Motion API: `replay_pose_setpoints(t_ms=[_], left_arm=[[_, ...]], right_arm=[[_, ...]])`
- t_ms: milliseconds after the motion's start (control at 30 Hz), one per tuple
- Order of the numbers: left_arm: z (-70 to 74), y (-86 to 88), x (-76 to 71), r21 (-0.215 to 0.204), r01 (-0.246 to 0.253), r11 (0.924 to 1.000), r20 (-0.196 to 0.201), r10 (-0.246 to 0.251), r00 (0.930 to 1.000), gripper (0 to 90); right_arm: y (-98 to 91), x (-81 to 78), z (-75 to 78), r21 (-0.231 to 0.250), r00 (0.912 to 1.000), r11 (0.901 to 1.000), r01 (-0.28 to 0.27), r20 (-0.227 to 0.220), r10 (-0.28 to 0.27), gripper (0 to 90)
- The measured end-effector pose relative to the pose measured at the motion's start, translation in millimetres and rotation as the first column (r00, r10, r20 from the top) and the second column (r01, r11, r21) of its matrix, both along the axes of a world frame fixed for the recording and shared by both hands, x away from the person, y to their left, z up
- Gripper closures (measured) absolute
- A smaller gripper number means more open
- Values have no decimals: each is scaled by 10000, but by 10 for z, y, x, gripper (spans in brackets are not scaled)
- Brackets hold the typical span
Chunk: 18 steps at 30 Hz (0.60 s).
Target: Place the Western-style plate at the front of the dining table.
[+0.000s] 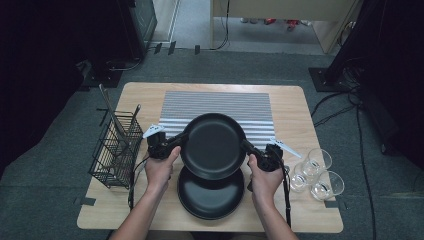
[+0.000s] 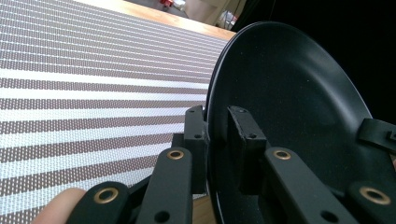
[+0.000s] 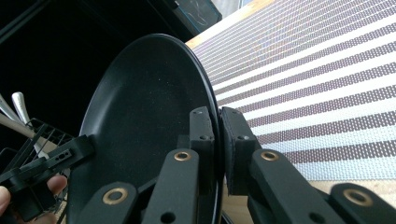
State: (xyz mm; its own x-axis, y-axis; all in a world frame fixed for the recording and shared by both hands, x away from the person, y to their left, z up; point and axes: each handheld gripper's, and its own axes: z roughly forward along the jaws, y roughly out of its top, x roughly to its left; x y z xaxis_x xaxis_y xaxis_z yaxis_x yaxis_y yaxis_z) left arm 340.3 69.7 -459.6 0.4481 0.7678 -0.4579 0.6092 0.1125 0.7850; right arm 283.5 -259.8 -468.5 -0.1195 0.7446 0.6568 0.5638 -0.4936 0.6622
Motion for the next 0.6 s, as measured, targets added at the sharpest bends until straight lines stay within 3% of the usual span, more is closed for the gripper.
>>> replay_pose_setpoints(t_ms=[600], left_arm=[[-38,-7,164,-11,-64,10000,-145,64,9999,796]], right_arm=[[1,150,-25,39,9998,10000,7,-182,-6,851]])
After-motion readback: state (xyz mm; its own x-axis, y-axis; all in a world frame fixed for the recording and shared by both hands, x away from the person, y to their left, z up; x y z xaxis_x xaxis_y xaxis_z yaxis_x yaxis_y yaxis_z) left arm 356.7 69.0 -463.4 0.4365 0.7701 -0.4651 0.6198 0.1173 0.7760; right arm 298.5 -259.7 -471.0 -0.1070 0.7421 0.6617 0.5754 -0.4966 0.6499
